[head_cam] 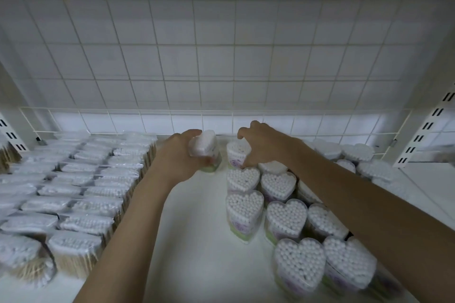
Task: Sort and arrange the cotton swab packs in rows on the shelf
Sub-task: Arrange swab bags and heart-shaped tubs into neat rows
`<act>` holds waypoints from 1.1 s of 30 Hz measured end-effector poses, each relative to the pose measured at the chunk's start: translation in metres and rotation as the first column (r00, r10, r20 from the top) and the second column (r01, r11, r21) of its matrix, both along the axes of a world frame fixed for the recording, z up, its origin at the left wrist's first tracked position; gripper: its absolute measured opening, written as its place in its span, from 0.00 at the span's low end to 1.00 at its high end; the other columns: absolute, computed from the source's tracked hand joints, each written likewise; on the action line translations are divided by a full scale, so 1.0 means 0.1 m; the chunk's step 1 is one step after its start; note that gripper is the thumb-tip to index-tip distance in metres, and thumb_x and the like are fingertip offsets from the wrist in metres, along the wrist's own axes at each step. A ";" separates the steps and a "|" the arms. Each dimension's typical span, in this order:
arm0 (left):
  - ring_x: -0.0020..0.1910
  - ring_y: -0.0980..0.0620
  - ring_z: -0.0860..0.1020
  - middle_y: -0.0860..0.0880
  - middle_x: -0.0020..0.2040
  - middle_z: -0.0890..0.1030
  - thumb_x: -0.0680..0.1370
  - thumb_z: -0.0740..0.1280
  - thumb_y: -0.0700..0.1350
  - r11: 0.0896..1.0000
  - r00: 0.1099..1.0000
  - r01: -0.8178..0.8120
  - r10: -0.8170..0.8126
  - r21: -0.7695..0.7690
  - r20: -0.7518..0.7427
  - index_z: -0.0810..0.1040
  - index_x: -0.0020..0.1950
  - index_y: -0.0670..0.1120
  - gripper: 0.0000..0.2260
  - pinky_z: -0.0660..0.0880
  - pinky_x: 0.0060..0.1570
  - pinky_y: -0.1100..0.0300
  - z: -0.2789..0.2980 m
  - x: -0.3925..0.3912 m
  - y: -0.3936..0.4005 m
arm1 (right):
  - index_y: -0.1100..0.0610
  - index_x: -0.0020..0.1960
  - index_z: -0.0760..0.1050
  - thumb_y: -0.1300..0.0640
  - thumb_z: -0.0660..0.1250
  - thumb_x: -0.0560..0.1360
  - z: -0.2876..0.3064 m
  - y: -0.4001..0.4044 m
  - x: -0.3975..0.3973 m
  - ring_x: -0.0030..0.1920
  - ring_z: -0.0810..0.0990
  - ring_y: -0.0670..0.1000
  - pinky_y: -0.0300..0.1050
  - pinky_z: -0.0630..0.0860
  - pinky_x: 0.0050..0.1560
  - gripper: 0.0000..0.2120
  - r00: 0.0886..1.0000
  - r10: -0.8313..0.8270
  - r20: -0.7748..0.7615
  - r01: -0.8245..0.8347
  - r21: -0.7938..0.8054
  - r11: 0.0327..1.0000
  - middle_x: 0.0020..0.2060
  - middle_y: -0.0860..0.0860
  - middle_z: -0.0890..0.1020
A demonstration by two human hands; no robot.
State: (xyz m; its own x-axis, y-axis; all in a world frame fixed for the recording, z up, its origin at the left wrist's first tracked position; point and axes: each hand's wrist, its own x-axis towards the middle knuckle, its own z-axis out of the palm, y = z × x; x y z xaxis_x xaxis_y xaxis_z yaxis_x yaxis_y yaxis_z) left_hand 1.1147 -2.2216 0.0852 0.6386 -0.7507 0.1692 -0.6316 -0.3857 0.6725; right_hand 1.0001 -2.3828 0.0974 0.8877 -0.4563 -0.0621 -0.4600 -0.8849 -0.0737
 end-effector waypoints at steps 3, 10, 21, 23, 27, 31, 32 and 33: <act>0.49 0.51 0.78 0.51 0.59 0.74 0.67 0.75 0.49 0.994 0.995 0.078 -0.073 0.082 -0.066 0.70 0.66 0.54 0.29 0.71 0.33 0.68 0.07 -0.03 -0.10 | 0.56 0.68 0.66 0.48 0.74 0.68 0.07 -0.08 -0.10 0.58 0.69 0.53 0.44 0.72 0.50 0.33 1.000 -0.011 0.009 0.010 0.059 0.998 0.60 0.54 0.68; 0.58 0.50 0.73 0.50 0.65 0.70 0.65 0.77 0.47 0.948 0.980 0.196 -0.182 0.250 -0.075 0.70 0.66 0.55 0.32 0.70 0.48 0.61 0.12 -0.05 -0.30 | 0.57 0.64 0.70 0.59 0.62 0.75 0.16 -0.25 -0.29 0.58 0.72 0.52 0.41 0.67 0.50 0.18 0.990 -0.064 0.128 0.057 0.055 0.997 0.60 0.54 0.73; 0.65 0.50 0.70 0.50 0.69 0.68 0.66 0.75 0.55 0.893 0.966 0.253 -0.253 0.373 -0.048 0.66 0.71 0.52 0.35 0.65 0.57 0.62 0.07 0.03 -0.45 | 0.53 0.64 0.73 0.57 0.62 0.77 0.04 -0.18 -0.21 0.56 0.72 0.51 0.42 0.67 0.53 0.15 0.989 0.107 0.106 -0.108 0.011 0.994 0.56 0.51 0.75; 0.68 0.50 0.67 0.51 0.71 0.67 0.68 0.72 0.58 0.888 0.967 0.248 -0.250 0.387 -0.045 0.65 0.71 0.52 0.34 0.63 0.59 0.61 0.04 0.04 -0.45 | 0.52 0.65 0.73 0.54 0.64 0.76 0.01 -0.18 -0.16 0.57 0.72 0.51 0.41 0.65 0.52 0.17 0.989 0.110 0.095 -0.110 0.000 0.994 0.55 0.50 0.74; 0.69 0.51 0.65 0.51 0.71 0.67 0.73 0.67 0.57 0.876 0.965 0.254 -0.257 0.410 -0.049 0.66 0.71 0.52 0.28 0.63 0.62 0.60 -0.03 0.06 -0.41 | 0.51 0.63 0.74 0.51 0.66 0.75 -0.05 -0.19 -0.11 0.57 0.72 0.51 0.40 0.63 0.49 0.17 0.985 0.104 0.138 -0.102 -0.027 0.994 0.42 0.41 0.71; 0.66 0.50 0.68 0.50 0.68 0.70 0.77 0.63 0.55 0.880 0.968 0.239 -0.250 0.411 -0.029 0.67 0.71 0.52 0.23 0.66 0.63 0.58 -0.06 0.09 -0.37 | 0.51 0.63 0.74 0.49 0.66 0.75 -0.06 -0.17 -0.06 0.58 0.72 0.51 0.41 0.64 0.51 0.17 0.984 0.139 0.111 -0.121 -0.153 0.981 0.54 0.49 0.76; 0.64 0.50 0.70 0.49 0.66 0.72 0.76 0.64 0.55 0.885 0.970 0.234 -0.241 0.403 -0.034 0.67 0.70 0.52 0.23 0.67 0.60 0.59 -0.06 0.10 -0.37 | 0.50 0.63 0.74 0.48 0.65 0.75 -0.06 -0.17 -0.05 0.59 0.72 0.51 0.42 0.65 0.52 0.18 0.985 0.148 0.091 -0.129 -0.186 0.974 0.56 0.50 0.76; 0.60 0.50 0.72 0.49 0.62 0.73 0.76 0.65 0.56 0.892 0.972 0.230 -0.230 0.388 -0.047 0.68 0.69 0.51 0.23 0.69 0.57 0.60 -0.07 0.10 -0.37 | 0.50 0.64 0.73 0.48 0.65 0.75 -0.06 -0.18 -0.05 0.59 0.72 0.51 0.43 0.65 0.53 0.18 0.985 0.154 0.071 -0.137 -0.208 0.969 0.57 0.50 0.76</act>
State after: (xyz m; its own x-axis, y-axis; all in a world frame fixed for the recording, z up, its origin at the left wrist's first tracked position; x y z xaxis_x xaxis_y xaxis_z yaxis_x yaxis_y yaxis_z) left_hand 1.1249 -2.2585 0.0786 0.4399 -0.8826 -0.1657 -0.7344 -0.4598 0.4993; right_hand 0.9951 -2.4004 0.0917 0.9434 -0.3170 0.0970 -0.3248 -0.9424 0.0794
